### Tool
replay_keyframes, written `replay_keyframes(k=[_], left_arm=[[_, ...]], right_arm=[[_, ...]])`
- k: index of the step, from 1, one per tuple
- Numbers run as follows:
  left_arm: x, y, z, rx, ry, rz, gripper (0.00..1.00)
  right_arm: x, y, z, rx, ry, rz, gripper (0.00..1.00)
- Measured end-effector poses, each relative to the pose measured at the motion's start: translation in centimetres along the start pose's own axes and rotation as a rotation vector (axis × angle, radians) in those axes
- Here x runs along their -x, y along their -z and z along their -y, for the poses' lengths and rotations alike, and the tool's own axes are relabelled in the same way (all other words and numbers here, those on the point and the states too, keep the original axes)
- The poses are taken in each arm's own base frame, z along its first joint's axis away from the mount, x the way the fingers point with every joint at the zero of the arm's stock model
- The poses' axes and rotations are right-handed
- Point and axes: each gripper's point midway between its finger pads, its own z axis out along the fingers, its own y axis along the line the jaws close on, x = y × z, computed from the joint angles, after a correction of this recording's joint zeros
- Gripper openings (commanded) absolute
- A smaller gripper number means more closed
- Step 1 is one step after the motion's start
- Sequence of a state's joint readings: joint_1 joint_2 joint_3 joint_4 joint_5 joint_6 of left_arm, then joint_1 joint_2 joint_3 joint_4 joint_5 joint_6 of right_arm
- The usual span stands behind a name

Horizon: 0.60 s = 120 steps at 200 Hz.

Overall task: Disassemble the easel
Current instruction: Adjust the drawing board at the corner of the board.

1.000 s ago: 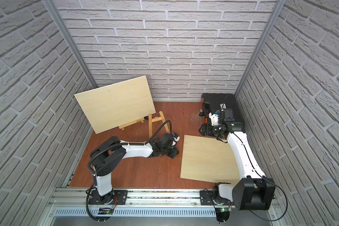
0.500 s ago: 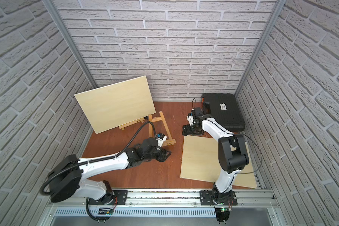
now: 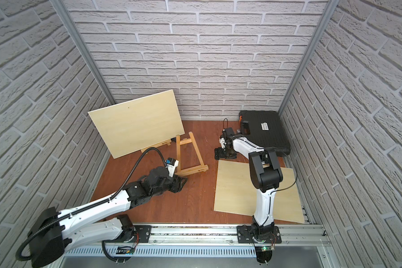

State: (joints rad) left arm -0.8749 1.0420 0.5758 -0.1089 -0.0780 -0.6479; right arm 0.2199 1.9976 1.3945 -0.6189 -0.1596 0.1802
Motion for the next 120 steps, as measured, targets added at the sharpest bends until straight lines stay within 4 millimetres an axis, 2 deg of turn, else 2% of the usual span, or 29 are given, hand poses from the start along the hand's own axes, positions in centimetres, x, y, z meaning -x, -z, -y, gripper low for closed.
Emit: replay_keyframes(k=[85, 120], left_arm=[[-0.4, -0.1, -0.6, 0.015, 0.006, -0.01, 0.64], [-0.4, -0.1, -0.6, 0.016, 0.006, -0.009, 0.64]], right_arm=[[-0.3, -0.2, -0.7, 0.034, 0.008, 0.04, 0.84], [-1.3, -0.1, -1.3, 0.044, 0.013, 0.032, 0.84]])
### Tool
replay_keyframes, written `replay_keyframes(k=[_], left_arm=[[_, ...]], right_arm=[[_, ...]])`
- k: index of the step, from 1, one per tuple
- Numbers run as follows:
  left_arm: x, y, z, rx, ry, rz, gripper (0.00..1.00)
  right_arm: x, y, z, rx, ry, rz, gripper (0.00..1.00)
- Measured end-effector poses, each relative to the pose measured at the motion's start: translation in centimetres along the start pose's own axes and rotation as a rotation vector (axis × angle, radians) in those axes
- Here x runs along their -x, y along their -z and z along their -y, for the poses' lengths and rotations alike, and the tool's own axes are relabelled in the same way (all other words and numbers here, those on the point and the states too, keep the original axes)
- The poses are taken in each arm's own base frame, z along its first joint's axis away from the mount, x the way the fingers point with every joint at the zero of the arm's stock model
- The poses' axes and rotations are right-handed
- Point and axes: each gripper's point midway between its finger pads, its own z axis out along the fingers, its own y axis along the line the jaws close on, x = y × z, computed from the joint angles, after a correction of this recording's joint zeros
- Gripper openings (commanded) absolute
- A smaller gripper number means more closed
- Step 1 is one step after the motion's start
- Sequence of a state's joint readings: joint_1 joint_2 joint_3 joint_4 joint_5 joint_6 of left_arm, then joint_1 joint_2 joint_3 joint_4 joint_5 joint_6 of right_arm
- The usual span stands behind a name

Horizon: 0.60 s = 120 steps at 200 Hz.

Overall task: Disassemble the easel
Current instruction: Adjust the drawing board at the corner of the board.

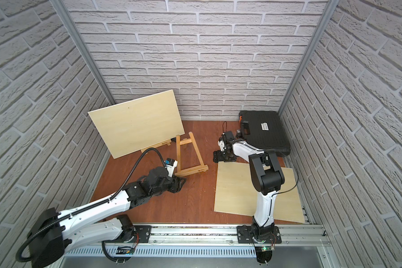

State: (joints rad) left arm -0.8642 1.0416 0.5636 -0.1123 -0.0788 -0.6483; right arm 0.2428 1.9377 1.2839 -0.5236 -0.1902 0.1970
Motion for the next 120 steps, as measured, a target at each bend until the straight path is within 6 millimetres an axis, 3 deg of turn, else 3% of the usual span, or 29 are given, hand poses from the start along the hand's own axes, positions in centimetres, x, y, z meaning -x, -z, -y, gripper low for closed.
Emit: replay_keyframes(k=[120], left_arm=[[-0.3, 0.2, -0.6, 0.016, 0.003, 0.005, 0.65]], right_arm=[[-1.0, 0.3, -1.1, 0.008, -0.008, -0.01, 0.86]])
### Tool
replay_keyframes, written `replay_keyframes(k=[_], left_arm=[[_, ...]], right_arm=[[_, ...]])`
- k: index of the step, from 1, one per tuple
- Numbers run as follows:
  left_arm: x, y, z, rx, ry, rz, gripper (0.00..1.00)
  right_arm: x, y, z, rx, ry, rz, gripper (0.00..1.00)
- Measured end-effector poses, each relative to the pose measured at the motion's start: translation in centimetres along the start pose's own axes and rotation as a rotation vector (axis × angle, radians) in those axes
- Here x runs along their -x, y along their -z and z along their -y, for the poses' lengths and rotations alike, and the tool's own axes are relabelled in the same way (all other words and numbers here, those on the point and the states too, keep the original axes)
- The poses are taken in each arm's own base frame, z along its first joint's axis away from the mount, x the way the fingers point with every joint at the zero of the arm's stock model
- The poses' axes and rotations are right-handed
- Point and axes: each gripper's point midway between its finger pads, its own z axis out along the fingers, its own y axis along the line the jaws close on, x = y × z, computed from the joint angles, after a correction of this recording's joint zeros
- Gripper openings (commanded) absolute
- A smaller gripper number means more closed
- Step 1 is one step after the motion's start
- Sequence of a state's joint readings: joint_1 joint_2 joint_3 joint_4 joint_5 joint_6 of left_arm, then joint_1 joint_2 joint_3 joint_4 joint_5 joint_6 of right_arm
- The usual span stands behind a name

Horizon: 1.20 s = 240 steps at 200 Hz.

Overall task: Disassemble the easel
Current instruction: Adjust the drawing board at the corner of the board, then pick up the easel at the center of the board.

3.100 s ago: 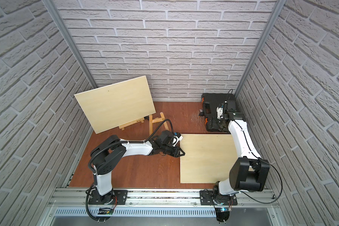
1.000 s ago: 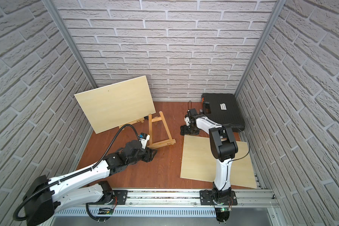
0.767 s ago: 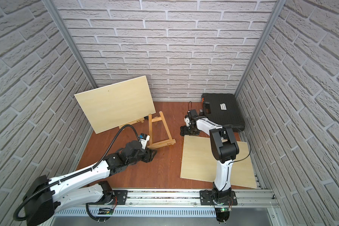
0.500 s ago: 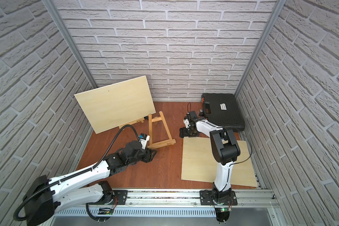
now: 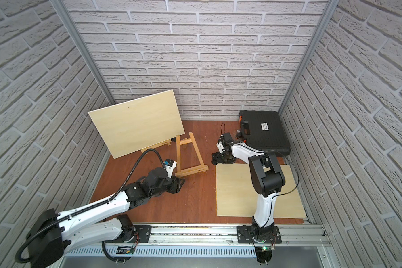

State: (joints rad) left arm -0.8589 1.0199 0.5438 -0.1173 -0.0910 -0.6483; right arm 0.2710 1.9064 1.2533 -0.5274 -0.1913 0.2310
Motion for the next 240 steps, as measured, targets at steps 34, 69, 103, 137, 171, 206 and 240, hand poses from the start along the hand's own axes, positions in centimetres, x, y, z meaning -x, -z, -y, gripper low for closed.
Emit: replay_keyframes(k=[34, 69, 103, 137, 171, 206, 240], left_arm=[[0.3, 0.4, -0.6, 0.018, 0.009, 0.012, 0.65], [0.4, 1.6, -2.1, 0.068, 0.029, 0.019, 0.7], [1.4, 3.7, -4.5, 0.132, 0.091, 0.071, 0.78], [1.6, 4.8, -7.6, 0.21, 0.153, 0.09, 0.82], [1.5, 5.0, -9.2, 0.252, 0.182, 0.079, 0.84], [1.3, 4.8, -9.4, 0.251, 0.189, 0.063, 0.84], [1.1, 4.7, -9.5, 0.248, 0.191, 0.056, 0.84]], right_arm=[[0.5, 2.5, -1.2, 0.019, 0.014, 0.055, 0.87], [1.4, 8.5, -3.6, 0.093, 0.072, 0.216, 0.87], [-1.0, 11.0, -5.0, 0.156, 0.13, 0.294, 0.87], [-3.1, 9.7, -7.7, 0.17, 0.239, 0.312, 0.87], [-3.1, 8.1, -10.5, 0.134, 0.329, 0.388, 0.88], [-1.7, 5.7, -11.9, 0.087, 0.352, 0.445, 0.84], [-0.2, 4.2, -11.8, 0.039, 0.343, 0.488, 0.74]])
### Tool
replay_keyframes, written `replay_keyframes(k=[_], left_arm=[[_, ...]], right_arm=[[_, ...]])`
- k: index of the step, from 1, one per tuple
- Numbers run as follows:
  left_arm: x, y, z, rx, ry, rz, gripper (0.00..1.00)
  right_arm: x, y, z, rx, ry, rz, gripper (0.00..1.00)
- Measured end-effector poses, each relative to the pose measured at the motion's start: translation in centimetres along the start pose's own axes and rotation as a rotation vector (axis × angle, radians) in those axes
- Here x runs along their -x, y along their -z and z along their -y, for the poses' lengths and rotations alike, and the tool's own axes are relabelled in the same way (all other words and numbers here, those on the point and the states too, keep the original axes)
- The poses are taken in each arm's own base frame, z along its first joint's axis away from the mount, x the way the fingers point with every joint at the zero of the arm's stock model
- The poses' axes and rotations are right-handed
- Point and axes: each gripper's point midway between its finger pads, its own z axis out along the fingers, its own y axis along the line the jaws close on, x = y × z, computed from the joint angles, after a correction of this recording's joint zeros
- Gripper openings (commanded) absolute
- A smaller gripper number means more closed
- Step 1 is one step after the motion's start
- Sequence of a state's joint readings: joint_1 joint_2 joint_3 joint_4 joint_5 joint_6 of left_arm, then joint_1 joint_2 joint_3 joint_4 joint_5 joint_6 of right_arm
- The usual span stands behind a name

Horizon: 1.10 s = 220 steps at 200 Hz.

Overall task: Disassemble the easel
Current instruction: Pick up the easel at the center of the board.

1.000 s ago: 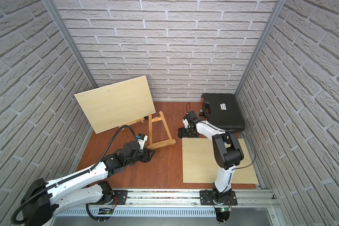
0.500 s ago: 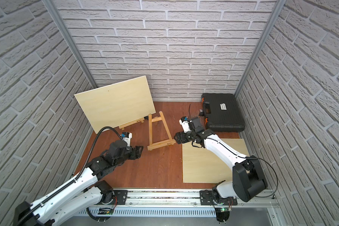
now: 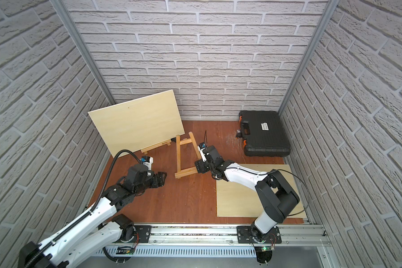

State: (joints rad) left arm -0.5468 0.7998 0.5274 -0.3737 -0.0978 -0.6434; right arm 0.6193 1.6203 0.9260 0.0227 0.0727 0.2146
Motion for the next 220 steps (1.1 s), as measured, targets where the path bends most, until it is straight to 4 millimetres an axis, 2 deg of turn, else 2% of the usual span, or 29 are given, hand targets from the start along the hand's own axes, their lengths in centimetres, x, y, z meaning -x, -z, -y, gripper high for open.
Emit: replay_keyframes(k=[33, 63, 118, 153, 177, 220], left_arm=[[-0.4, -0.3, -0.2, 0.003, 0.001, -0.013, 0.85], [-0.4, -0.5, -0.4, 0.009, 0.007, -0.018, 0.85], [-0.1, -0.5, -1.0, 0.022, 0.019, -0.014, 0.85], [0.1, -0.5, -1.4, 0.024, 0.032, -0.011, 0.85], [0.2, -0.5, -1.8, 0.029, 0.046, -0.009, 0.84], [0.6, -0.5, -2.3, 0.028, 0.07, -0.004, 0.84]], right_arm=[[1.8, -0.4, 0.0, -0.01, -0.001, 0.065, 0.46], [3.0, -0.8, -0.7, 0.002, 0.008, 0.111, 0.43], [2.9, -1.2, -1.1, -0.002, 0.047, 0.111, 0.28], [2.8, -1.1, -1.4, -0.009, 0.094, 0.108, 0.25], [2.8, -1.1, -1.4, -0.017, 0.122, 0.102, 0.18], [2.5, -0.7, -1.5, -0.018, 0.173, 0.084, 0.16]])
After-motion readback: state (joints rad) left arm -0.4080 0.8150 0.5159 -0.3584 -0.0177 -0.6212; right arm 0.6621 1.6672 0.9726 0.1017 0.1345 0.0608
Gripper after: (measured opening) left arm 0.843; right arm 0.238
